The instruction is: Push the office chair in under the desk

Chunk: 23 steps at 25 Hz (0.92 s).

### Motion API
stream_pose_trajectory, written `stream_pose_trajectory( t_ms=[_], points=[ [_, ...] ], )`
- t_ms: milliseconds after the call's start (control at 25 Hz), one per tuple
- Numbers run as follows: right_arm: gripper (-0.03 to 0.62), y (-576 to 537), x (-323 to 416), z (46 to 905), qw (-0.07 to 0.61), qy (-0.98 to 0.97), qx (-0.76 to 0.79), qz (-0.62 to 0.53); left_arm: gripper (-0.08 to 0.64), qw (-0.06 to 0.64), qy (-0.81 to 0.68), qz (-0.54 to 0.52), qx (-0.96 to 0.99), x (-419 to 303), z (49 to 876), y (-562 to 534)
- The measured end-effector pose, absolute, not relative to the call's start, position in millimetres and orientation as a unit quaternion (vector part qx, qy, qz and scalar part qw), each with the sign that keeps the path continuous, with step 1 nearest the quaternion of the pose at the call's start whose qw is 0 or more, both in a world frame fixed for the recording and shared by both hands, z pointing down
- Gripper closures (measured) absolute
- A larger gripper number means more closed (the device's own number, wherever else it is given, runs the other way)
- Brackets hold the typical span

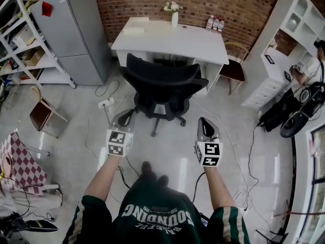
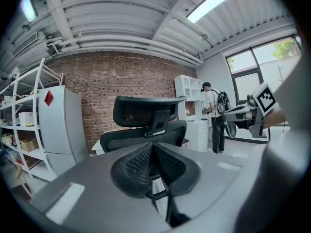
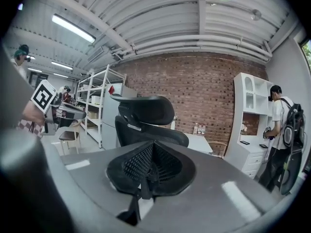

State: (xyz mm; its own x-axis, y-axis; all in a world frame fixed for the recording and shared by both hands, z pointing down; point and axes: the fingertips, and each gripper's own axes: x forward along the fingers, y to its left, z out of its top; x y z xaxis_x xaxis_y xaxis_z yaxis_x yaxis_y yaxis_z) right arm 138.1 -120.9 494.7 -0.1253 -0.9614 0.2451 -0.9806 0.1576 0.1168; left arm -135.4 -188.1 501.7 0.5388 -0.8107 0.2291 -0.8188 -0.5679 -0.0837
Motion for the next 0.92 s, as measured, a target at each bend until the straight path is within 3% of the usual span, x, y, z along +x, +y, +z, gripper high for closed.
stream_pose_trajectory(
  t_ms=[920],
  points=[
    [0.592,-119,132,478,0.112,-0.752,0.649,0.026,0.551,0.013,-0.468,0.128,0.874,-147,492,-184]
  ],
)
